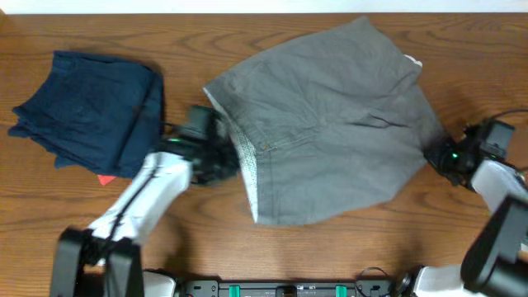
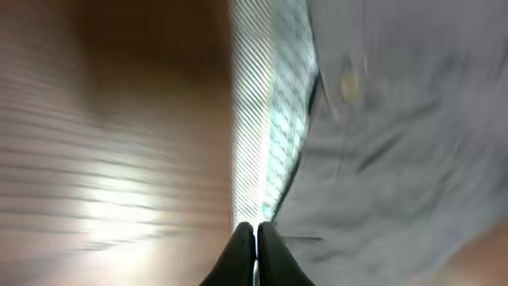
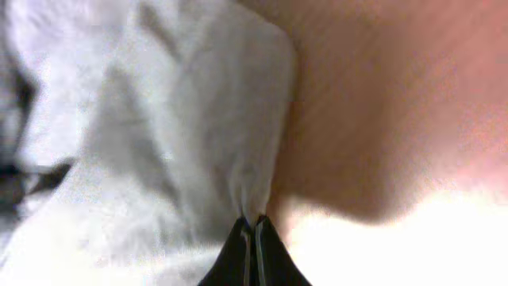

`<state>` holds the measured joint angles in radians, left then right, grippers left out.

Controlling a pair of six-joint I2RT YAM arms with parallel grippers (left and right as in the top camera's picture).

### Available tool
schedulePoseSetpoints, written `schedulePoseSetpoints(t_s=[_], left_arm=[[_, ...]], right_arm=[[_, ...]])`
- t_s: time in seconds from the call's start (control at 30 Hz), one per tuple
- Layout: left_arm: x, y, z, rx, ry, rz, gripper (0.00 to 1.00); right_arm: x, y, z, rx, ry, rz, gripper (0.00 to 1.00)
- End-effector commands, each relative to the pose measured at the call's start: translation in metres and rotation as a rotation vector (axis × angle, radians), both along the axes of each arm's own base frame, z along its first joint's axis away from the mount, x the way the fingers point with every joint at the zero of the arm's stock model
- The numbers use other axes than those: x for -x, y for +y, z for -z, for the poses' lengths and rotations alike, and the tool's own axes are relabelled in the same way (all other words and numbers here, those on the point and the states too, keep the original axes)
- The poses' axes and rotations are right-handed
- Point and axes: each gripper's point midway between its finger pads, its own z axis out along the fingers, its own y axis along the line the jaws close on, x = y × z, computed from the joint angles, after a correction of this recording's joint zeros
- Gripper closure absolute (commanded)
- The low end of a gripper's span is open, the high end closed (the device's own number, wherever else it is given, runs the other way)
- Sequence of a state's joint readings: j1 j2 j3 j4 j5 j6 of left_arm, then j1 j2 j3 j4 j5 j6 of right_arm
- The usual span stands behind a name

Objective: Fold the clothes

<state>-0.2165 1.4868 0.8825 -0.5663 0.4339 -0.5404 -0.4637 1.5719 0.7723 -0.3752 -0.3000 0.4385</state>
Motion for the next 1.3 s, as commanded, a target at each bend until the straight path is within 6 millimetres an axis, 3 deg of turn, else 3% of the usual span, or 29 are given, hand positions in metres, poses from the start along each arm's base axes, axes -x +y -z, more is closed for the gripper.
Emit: schedulePoseSetpoints(t_s=[0.0,0.1,0.23,0.27,0.3,0.33,0.37,0.47,0.5,0.77,0.97,1.17,1.23,1.27], left_arm=[[-0.006,0.018,-0.013,0.018,-0.057,-0.004,0.94],[-0.003,0.026,-0.016,0.018,-0.049,-0.026,0.94],[0.013,0.022,-0.013,0.028,0.019,-0.013,0.94],[0.019,0.021,-0.012,0.029,0.044,-0.007,0.94],[0.025,0.02,-0.011,0.025,0.067,-0.001,0.94],[0.032,0.018,-0.009,0.021,0.095,0.005,0.93],[0.039,0.017,-0.008,0.017,0.125,0.012,0.87],[0.058,0.01,-0.006,0.007,0.2,0.026,0.5],[0.062,0.006,-0.005,0.005,0.217,0.026,0.42],[0.095,-0.02,0.012,-0.014,0.384,-0.125,0.23],[0.114,-0.035,0.036,-0.002,0.499,-0.352,0.21],[0.098,-0.046,0.056,0.001,0.363,-0.409,0.21],[0.096,-0.046,0.059,-0.012,0.331,-0.416,0.29],[0.096,-0.047,0.059,-0.015,0.326,-0.412,0.39]], right_arm=[[0.023,0.014,-0.03,-0.023,0.008,-0.011,0.98],[0.059,0.004,-0.038,0.074,0.123,0.042,0.93],[0.093,-0.03,-0.053,0.284,0.222,0.186,0.82],[0.096,-0.034,-0.057,0.313,0.224,0.204,0.72],[0.097,-0.036,-0.059,0.322,0.216,0.208,0.5],[0.096,-0.036,-0.061,0.324,0.208,0.21,0.45],[0.096,-0.035,-0.061,0.32,0.205,0.208,0.45],[0.097,-0.033,-0.055,0.308,0.231,0.189,0.48],[0.098,-0.032,-0.051,0.3,0.243,0.185,0.47],[0.08,-0.014,-0.022,0.163,0.243,0.118,0.41],[0.074,-0.016,-0.016,0.158,0.237,0.115,0.4],[0.074,-0.016,-0.016,0.158,0.236,0.115,0.4],[0.075,-0.015,-0.016,0.155,0.242,0.114,0.39],[0.075,-0.015,-0.016,0.155,0.242,0.114,0.39]])
